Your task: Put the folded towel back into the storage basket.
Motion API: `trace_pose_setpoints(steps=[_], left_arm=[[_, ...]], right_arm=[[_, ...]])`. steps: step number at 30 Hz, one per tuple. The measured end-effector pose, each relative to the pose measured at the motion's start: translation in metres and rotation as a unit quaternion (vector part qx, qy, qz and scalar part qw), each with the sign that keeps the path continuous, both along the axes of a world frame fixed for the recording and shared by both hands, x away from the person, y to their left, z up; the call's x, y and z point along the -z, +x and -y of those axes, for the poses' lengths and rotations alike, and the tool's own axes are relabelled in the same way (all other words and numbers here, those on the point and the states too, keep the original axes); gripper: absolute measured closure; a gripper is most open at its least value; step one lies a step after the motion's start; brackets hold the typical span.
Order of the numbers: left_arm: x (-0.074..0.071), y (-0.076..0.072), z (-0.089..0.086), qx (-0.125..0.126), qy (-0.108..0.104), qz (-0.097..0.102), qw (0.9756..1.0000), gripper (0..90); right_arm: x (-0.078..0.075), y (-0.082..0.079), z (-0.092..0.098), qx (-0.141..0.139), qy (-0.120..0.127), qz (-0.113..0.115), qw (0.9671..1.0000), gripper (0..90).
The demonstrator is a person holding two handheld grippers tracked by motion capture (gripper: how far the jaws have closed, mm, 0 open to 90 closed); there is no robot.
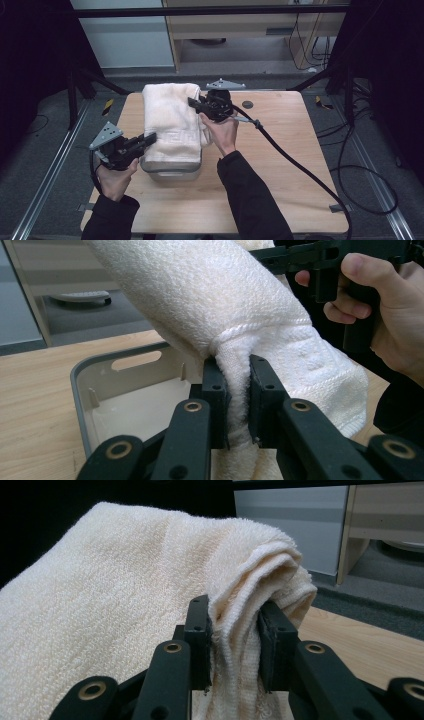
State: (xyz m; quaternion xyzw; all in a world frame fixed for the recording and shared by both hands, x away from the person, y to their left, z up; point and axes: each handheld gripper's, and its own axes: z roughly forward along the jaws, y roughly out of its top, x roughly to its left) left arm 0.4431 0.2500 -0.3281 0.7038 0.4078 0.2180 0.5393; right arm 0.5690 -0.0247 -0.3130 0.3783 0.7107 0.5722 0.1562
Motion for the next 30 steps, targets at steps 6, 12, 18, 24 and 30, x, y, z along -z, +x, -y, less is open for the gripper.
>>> trace_pose_setpoints(steps=[6, 12, 18, 24, 30], left_arm=[[0.007, 0.004, -0.004, -0.003, 0.002, -0.009, 1.0, 79.3], [0.014, 0.008, -0.008, -0.008, 0.008, -0.021, 0.9997, 79.3], [0.023, 0.013, -0.012, -0.013, 0.013, -0.033, 0.9993, 79.3], [0.034, 0.019, -0.018, -0.019, 0.018, -0.046, 0.9986, 79.3], [0.047, 0.025, -0.02, -0.025, 0.027, -0.062, 0.9974, 79.3]], right_arm=[[0.008, 0.005, -0.006, -0.002, -0.007, -0.003, 1.0, 70.6], [0.019, 0.011, -0.012, -0.006, -0.009, -0.014, 0.9998, 70.5], [0.032, 0.017, -0.019, -0.004, -0.012, -0.024, 0.9996, 70.5], [0.047, 0.022, -0.027, -0.003, -0.019, -0.034, 0.9993, 70.5], [0.06, 0.026, -0.032, 0.003, -0.031, -0.039, 0.9988, 70.3]])
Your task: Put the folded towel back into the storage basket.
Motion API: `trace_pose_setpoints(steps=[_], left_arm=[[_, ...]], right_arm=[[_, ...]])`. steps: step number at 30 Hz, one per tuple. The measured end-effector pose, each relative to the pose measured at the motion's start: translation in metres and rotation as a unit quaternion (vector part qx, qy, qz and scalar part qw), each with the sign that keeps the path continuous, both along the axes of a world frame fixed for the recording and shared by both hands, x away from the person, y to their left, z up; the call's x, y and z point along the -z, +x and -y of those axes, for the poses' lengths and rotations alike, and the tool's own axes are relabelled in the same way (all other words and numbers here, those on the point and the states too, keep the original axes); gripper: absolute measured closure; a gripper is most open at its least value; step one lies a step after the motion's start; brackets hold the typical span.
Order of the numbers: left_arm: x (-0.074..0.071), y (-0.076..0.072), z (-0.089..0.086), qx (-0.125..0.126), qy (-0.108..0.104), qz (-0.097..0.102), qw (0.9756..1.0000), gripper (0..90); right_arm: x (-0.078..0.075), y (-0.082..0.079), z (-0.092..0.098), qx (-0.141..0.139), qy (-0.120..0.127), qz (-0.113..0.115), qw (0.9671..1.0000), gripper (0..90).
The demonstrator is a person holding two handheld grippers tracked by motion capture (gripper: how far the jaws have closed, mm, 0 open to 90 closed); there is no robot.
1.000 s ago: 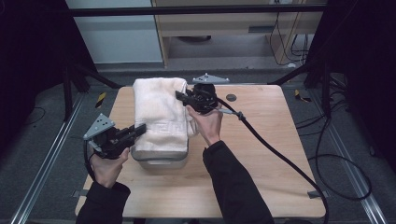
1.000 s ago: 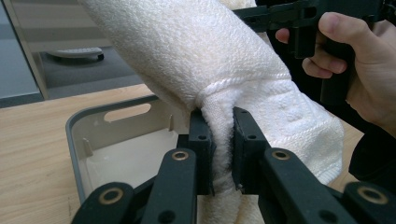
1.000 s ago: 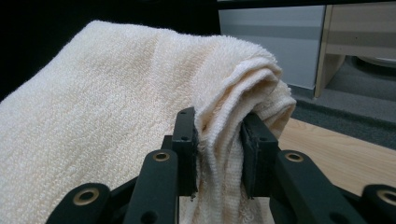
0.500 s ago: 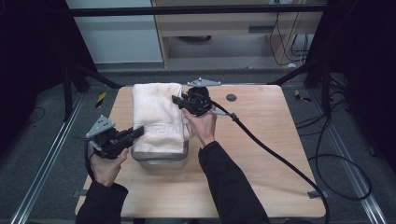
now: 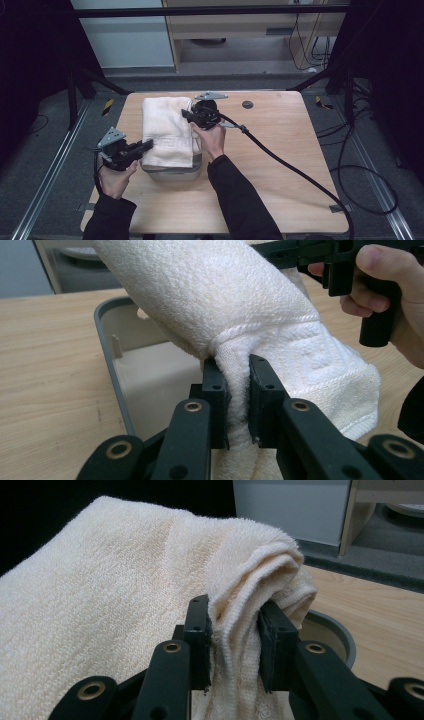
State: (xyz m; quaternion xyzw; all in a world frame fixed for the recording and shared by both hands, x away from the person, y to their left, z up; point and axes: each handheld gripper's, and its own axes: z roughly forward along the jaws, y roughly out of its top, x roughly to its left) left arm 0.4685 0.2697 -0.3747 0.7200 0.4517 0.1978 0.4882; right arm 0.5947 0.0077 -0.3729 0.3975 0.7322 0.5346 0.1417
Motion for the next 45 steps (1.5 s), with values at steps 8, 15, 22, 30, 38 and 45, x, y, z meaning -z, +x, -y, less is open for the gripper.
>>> trace_pose_setpoints(steps=[8, 15, 22, 30, 38, 45], left_arm=[[0.019, 0.011, -0.004, -0.006, 0.013, -0.025, 0.9996, 79.4], [0.034, 0.02, -0.004, -0.014, 0.025, -0.04, 0.9988, 79.3], [0.047, 0.028, 0.001, -0.027, 0.044, -0.051, 0.9974, 79.3], [0.057, 0.032, 0.005, -0.034, 0.056, -0.057, 0.9963, 79.3], [0.062, 0.034, 0.009, -0.045, 0.067, -0.054, 0.9953, 78.7], [0.063, 0.032, 0.012, -0.052, 0.078, -0.054, 0.994, 71.8]], right_arm=[[0.017, 0.003, -0.007, 0.008, -0.02, -0.006, 0.9997, 70.2], [0.03, 0.008, -0.01, 0.012, -0.036, -0.014, 0.9992, 70.1], [0.042, 0.012, -0.011, 0.015, -0.049, -0.018, 0.9985, 69.7], [0.051, 0.014, -0.012, 0.017, -0.062, -0.02, 0.9977, 69.5], [0.058, 0.018, -0.012, 0.018, -0.072, -0.024, 0.997, 68.9], [0.059, 0.018, -0.013, 0.016, -0.083, -0.024, 0.9962, 67.9]])
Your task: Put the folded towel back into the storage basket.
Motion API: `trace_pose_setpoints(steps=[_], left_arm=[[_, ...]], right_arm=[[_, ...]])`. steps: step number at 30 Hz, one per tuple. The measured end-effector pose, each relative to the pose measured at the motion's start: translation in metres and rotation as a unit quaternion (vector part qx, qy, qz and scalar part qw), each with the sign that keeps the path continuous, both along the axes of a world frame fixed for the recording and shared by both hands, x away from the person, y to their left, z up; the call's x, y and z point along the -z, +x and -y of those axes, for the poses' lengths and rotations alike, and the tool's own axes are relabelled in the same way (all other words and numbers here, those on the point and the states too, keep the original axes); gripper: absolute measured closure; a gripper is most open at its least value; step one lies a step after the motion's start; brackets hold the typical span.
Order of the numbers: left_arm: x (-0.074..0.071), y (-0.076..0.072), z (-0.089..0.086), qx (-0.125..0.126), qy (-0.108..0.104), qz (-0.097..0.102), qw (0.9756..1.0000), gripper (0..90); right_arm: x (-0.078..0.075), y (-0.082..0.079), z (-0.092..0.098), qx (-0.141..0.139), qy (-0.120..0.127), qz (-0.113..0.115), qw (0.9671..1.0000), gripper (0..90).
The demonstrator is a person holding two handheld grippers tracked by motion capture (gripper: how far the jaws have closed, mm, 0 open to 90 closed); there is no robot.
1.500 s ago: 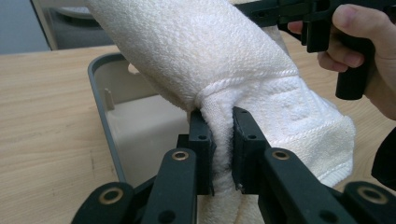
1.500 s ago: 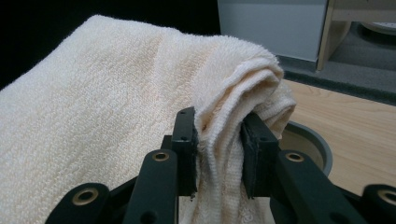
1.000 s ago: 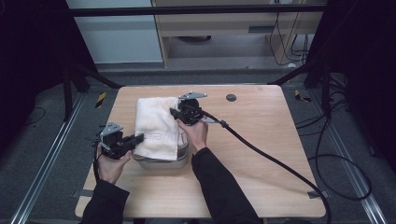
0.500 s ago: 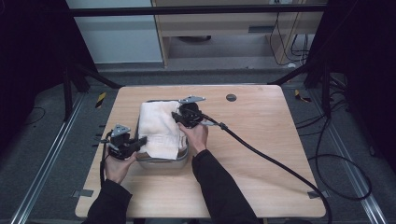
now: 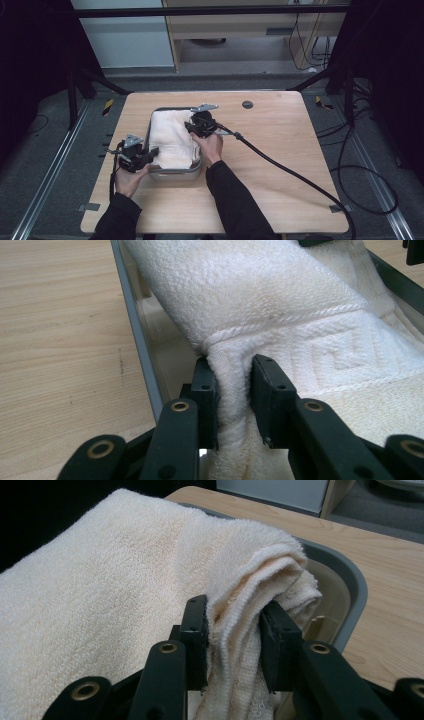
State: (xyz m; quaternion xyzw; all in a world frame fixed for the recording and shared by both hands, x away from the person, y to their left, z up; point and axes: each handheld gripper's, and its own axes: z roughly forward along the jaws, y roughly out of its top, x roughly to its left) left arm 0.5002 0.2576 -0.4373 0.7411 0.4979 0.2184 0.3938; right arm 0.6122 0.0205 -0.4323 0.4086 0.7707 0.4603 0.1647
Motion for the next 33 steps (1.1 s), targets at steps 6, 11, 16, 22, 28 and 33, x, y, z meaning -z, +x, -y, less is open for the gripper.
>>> trace_pose_setpoints(steps=[6, 11, 16, 22, 28, 33], left_arm=[[0.0, -0.002, -0.001, -0.008, 0.001, -0.002, 1.0, 64.0], [-0.005, -0.004, -0.005, -0.01, -0.021, 0.013, 0.9996, 58.6], [-0.011, -0.009, -0.007, -0.007, -0.036, 0.026, 0.999, 57.2], [-0.017, -0.016, -0.007, -0.003, -0.043, 0.039, 0.9983, 54.6], [-0.023, -0.027, -0.012, 0.003, -0.046, 0.061, 0.9971, 46.5], [-0.025, -0.035, -0.018, 0.003, -0.047, 0.077, 0.996, 39.3]], right_arm=[[0.006, 0.002, -0.001, -0.01, -0.023, -0.01, 0.9996, 65.1], [0.012, 0.001, -0.003, -0.017, -0.042, -0.006, 0.999, 59.9], [0.007, -0.002, -0.001, -0.019, -0.065, 0.016, 0.9976, 53.7], [-0.01, -0.01, 0.008, -0.021, -0.051, 0.047, 0.9974, 43.1], [-0.034, -0.025, 0.03, -0.016, -0.035, 0.076, 0.9964, 30.0], [-0.05, -0.043, 0.063, -0.005, -0.021, 0.085, 0.9961, 21.6]])
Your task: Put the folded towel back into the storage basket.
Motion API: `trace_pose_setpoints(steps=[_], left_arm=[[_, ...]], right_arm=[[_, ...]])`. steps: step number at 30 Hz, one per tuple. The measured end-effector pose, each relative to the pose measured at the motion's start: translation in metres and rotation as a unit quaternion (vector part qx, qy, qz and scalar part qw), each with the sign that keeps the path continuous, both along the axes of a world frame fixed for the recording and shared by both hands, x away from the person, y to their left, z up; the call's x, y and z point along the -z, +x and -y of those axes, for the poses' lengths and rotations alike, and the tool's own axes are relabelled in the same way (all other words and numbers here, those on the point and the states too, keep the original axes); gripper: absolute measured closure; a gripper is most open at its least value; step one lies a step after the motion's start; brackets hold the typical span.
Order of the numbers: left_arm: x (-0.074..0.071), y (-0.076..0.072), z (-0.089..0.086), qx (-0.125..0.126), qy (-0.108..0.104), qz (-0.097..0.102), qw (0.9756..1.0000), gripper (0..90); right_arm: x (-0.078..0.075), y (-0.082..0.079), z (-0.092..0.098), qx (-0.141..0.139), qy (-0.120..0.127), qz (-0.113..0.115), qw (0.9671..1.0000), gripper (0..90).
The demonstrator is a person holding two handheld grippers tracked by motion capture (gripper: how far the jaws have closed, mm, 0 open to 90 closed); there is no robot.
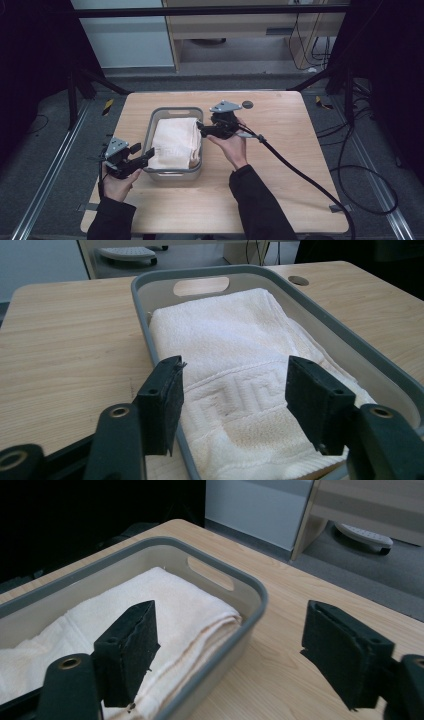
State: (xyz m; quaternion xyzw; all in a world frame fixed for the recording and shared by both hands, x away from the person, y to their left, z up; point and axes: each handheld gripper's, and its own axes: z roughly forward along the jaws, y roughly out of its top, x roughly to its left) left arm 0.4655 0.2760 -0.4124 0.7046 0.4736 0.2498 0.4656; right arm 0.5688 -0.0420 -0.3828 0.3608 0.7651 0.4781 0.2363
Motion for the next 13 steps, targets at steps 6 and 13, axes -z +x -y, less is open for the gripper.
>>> trace_pose_setpoints(steps=[6, 13], left_arm=[[0.004, -0.008, -0.009, 0.003, 0.003, 0.003, 1.0, 33.1], [0.012, -0.018, -0.021, 0.001, 0.007, 0.01, 0.9999, 26.7]], right_arm=[[-0.004, -0.024, 0.046, 0.012, 0.021, 0.003, 0.9997, 17.1], [0.015, -0.053, 0.105, 0.037, 0.021, -0.007, 0.9991, 14.1]])
